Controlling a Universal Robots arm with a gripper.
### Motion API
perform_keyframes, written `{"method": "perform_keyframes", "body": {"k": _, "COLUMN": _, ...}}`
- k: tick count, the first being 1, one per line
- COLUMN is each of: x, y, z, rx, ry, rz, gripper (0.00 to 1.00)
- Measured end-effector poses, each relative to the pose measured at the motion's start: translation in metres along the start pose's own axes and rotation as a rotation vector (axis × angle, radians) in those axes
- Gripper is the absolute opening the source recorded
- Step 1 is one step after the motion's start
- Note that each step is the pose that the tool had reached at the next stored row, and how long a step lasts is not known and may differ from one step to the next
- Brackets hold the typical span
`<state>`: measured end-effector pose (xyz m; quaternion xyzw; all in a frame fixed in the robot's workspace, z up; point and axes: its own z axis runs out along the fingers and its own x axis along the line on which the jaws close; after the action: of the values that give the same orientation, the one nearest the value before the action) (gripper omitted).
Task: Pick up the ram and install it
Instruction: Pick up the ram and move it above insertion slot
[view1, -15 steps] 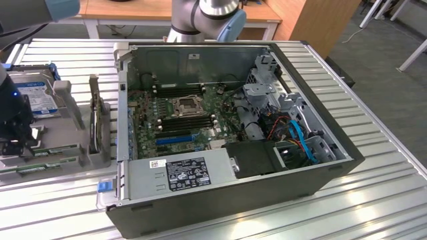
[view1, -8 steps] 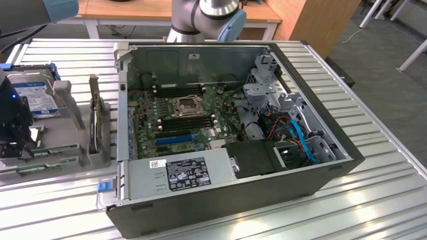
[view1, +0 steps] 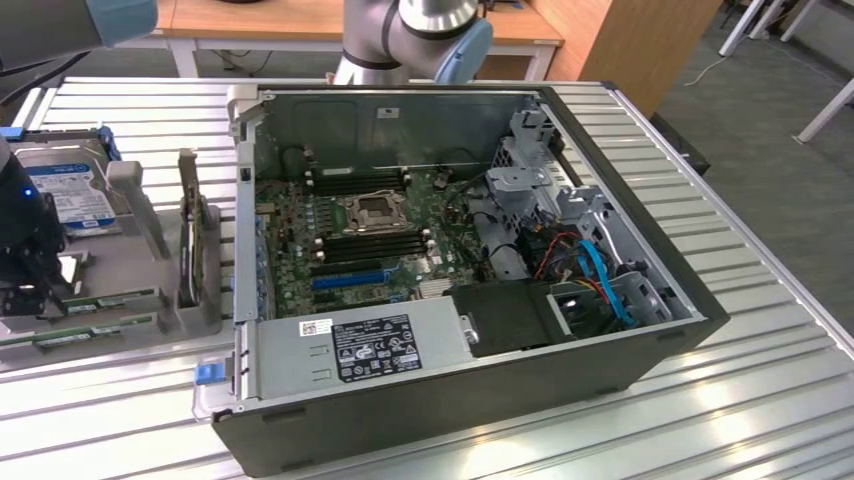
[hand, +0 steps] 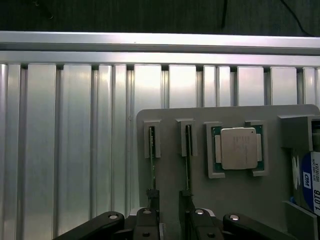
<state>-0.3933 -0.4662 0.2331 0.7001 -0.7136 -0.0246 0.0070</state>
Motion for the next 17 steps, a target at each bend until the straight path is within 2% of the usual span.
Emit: {"method": "perform_keyframes", "body": {"k": 17, "x": 0.0, "y": 0.0, "z": 0.0001, "rx": -0.0005, "ry": 0.001, "rz": -0.023, "gripper": 0.29}}
